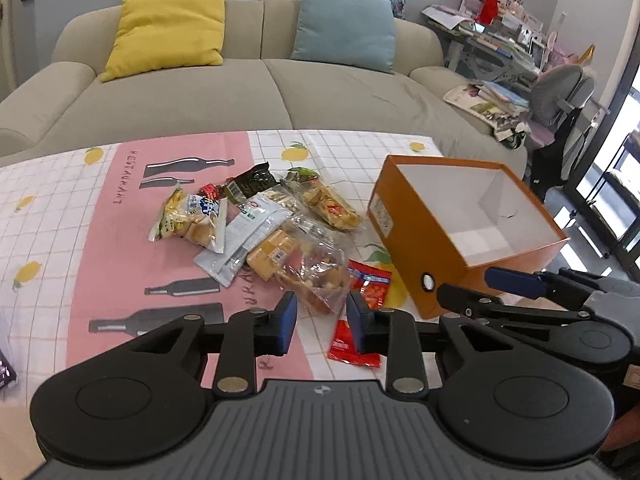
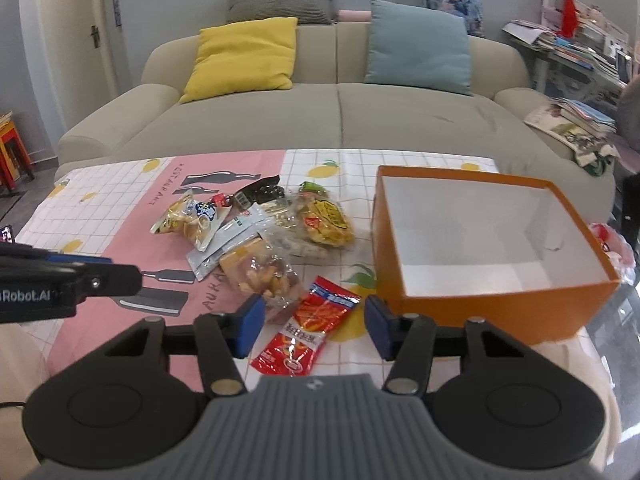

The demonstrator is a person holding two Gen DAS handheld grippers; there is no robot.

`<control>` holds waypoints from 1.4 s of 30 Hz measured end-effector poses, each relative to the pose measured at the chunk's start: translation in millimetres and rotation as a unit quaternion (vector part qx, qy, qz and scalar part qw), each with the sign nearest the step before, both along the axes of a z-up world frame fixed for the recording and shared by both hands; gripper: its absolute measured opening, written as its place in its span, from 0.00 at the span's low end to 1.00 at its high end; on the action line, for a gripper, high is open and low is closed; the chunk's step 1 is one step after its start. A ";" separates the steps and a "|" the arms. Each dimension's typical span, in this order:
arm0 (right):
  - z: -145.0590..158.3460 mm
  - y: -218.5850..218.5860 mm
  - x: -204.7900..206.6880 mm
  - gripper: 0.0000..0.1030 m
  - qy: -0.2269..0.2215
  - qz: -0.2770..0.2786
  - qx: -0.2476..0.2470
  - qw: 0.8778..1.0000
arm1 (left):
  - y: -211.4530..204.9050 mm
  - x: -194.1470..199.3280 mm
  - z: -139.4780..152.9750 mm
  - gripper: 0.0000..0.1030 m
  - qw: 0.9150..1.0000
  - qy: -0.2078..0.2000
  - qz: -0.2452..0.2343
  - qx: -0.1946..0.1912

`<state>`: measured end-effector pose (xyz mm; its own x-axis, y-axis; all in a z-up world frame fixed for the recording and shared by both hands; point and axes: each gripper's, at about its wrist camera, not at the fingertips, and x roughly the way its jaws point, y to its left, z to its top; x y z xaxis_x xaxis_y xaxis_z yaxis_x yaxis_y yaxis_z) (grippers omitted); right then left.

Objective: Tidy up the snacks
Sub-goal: 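Grasp the chip bag with the left tool while the right tool grasps the fruit-candy bag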

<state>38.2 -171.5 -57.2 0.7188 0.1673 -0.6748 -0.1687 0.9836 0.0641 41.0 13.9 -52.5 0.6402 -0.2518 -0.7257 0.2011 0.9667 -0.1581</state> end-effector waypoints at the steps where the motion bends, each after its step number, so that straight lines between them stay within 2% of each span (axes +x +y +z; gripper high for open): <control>1: -2.0 1.7 3.7 0.50 -0.003 0.002 -0.003 1.000 | -0.8 4.2 -1.7 0.35 1.000 0.000 0.004 0.005; 2: -4.1 4.2 8.2 0.50 -0.007 0.004 -0.010 1.000 | -1.3 8.6 -3.1 0.43 1.000 0.000 0.006 0.006; 3: -5.7 5.9 12.1 0.50 -0.010 0.008 -0.014 1.000 | -1.2 13.5 -4.4 0.58 1.000 -0.001 0.002 0.004; 5: -8.9 8.5 21.6 0.47 -0.013 0.014 -0.019 1.000 | 0.0 21.4 -6.8 0.74 1.000 -0.002 -0.008 -0.001; 8: -14.3 11.8 35.7 0.46 -0.016 0.020 -0.025 0.999 | 0.6 34.0 -10.6 0.79 1.000 -0.002 -0.020 -0.001; 13: -29.3 21.4 60.3 0.49 0.006 0.045 -0.019 0.999 | 11.2 59.3 -22.5 0.80 0.999 0.022 -0.004 0.024; 16: -39.4 30.9 72.7 0.64 0.020 0.064 -0.011 0.998 | 25.7 75.5 -29.8 0.80 0.999 0.036 0.012 0.032; 22: -66.6 53.5 103.5 0.76 0.068 0.096 -0.009 0.993 | 44.0 101.3 -45.1 0.82 0.996 0.062 0.008 0.059; 26: -82.8 69.3 124.7 0.87 0.090 0.108 -0.024 0.990 | 56.3 117.1 -56.0 0.87 0.995 0.071 0.002 0.070; 30: -98.8 80.5 141.2 0.87 0.114 0.113 -0.050 0.986 | 67.6 137.3 -66.8 0.87 0.993 0.066 0.005 0.101; 33: -106.2 80.7 148.2 0.86 0.131 0.107 -0.049 0.984 | 74.8 152.5 -73.0 0.88 0.991 0.054 0.003 0.120; 37: -110.2 80.6 153.5 0.77 0.142 0.109 -0.039 0.983 | 81.2 172.2 -88.9 0.88 0.989 0.049 -0.022 0.139; 40: -110.5 83.6 155.3 0.74 0.144 0.112 -0.043 0.982 | 81.0 179.0 -100.1 0.84 0.985 0.044 -0.040 0.162; 42: -111.0 84.8 155.9 0.74 0.144 0.110 -0.044 0.982 | 79.4 181.9 -106.2 0.78 0.982 0.040 -0.050 0.177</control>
